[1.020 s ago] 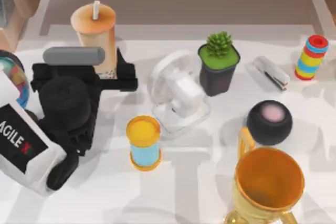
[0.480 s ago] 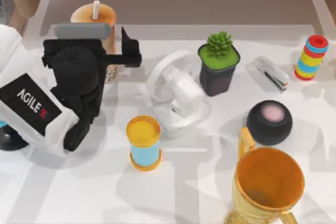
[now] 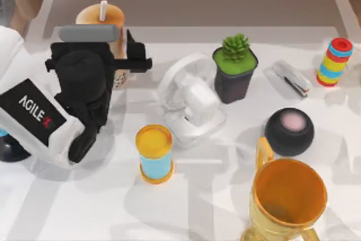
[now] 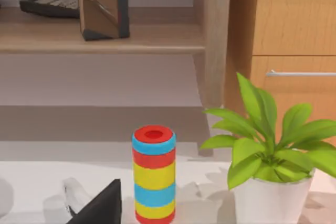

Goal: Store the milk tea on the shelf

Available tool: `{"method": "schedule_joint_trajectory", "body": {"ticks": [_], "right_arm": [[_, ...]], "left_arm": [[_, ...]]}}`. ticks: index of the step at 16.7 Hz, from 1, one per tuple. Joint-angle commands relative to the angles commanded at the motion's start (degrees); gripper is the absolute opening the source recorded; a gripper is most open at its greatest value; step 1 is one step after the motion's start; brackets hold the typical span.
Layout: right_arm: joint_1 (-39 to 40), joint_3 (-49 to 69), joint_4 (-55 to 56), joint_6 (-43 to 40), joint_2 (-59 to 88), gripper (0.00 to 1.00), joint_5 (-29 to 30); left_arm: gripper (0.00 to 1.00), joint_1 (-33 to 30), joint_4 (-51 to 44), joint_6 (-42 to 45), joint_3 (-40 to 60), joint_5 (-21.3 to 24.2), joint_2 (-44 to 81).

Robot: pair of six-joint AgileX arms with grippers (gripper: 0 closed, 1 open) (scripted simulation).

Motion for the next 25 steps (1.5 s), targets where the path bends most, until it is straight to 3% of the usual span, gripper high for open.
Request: {"method": "schedule_joint_trajectory", "body": {"ticks": [9,25], "right_arm": [[0.0,0.0,0.0,0.0,0.0,1.00,0.0],[0.0,0.0,0.0,0.0,0.0,1.00,0.0]], "left_arm": [[0.02,0.0,0.0,0.0,0.0,0.0,0.0],[0.00,-0.1,-2.3,0.1,0.0,0.0,-2.3]]}}
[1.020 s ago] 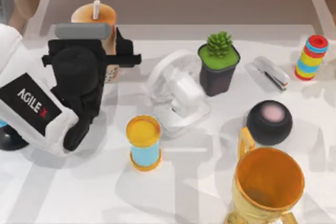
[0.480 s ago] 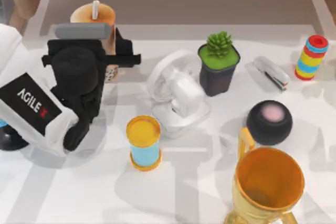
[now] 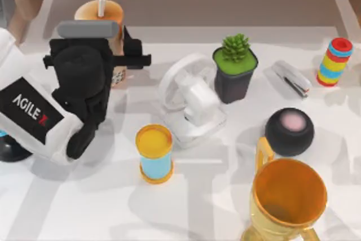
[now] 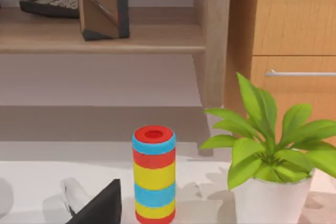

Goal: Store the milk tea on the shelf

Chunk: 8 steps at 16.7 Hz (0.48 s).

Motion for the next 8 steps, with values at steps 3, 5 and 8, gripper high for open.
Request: {"method": "schedule_joint_trajectory", "body": {"ticks": [3,5,8], "right_arm": [[0.0,0.0,0.0,0.0,0.0,1.00,0.0],[0.0,0.0,0.0,0.0,0.0,1.00,0.0],[0.0,0.0,0.0,0.0,0.0,1.00,0.0]], "left_arm": [[0.00,0.0,0.1,0.0,0.5,0.0,-0.4],[0.00,0.0,-1.5,-0.1,1.7,0.3,-1.9],[0.00,-0.9,-7.8,-0.3,3.8,1.1,-4.2]]}}
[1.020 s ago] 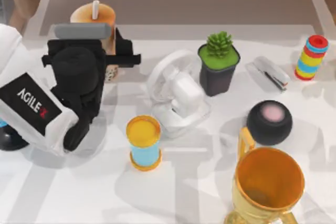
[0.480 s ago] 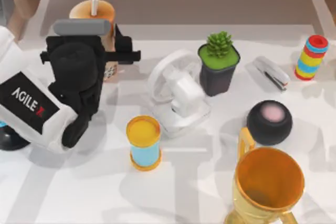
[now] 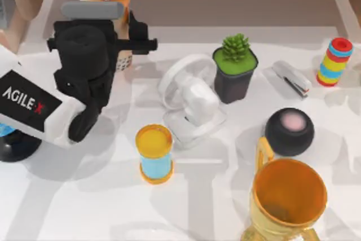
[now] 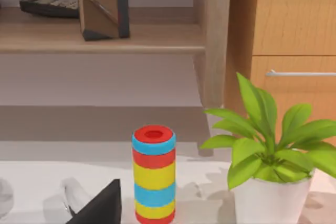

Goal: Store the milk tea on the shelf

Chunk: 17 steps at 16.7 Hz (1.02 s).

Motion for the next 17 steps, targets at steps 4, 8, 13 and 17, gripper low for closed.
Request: {"method": "schedule_joint_trajectory", "body": {"ticks": [4,8,13,17], "right_arm": [[0.0,0.0,0.0,0.0,0.0,1.00,0.0],[0.0,0.0,0.0,0.0,0.0,1.00,0.0],[0.0,0.0,0.0,0.0,0.0,1.00,0.0],[0.0,0.0,0.0,0.0,0.0,1.00,0.0]], "left_arm": [[0.00,-2.1,-12.2,-0.9,5.1,1.2,-4.7],[0.00,-2.7,-24.9,-2.3,12.8,1.9,-10.4],[0.00,1.3,-37.7,-2.2,23.8,1.4,-12.4],[0.00,4.7,-43.0,0.0,31.1,2.0,-10.7]]}}
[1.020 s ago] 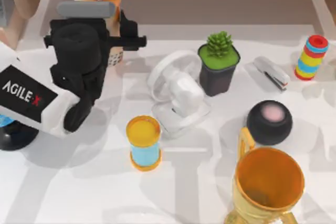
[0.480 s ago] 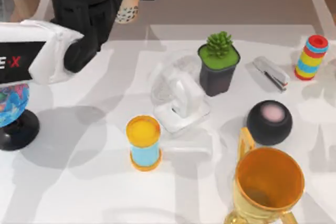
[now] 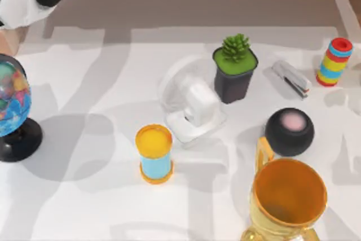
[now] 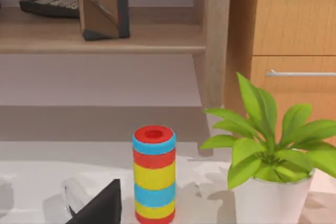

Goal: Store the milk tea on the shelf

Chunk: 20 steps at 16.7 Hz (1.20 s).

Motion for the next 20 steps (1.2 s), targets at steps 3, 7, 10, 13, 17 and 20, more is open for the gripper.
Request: {"method": "schedule_joint_trajectory", "body": {"ticks": [3,7,10,13,17,20], "right_arm": [[0.0,0.0,0.0,0.0,0.0,1.00,0.0],[0.0,0.0,0.0,0.0,0.0,1.00,0.0],[0.0,0.0,0.0,0.0,0.0,1.00,0.0],[0.0,0.0,0.0,0.0,0.0,1.00,0.0],[0.0,0.0,0.0,0.0,0.0,1.00,0.0],[0.0,0.0,0.0,0.0,0.0,1.00,0.0]], "left_arm": [[0.00,0.6,-0.9,0.7,2.1,0.6,0.6],[0.00,0.3,-0.8,0.8,1.8,0.5,0.4],[0.00,0.6,-0.8,2.7,0.6,1.0,0.0],[0.00,1.1,-0.9,6.3,-2.4,3.0,-1.6],[0.00,1.5,-0.3,8.5,-3.6,5.4,-0.6],[0.00,1.7,2.4,5.4,0.3,4.6,3.6]]}}
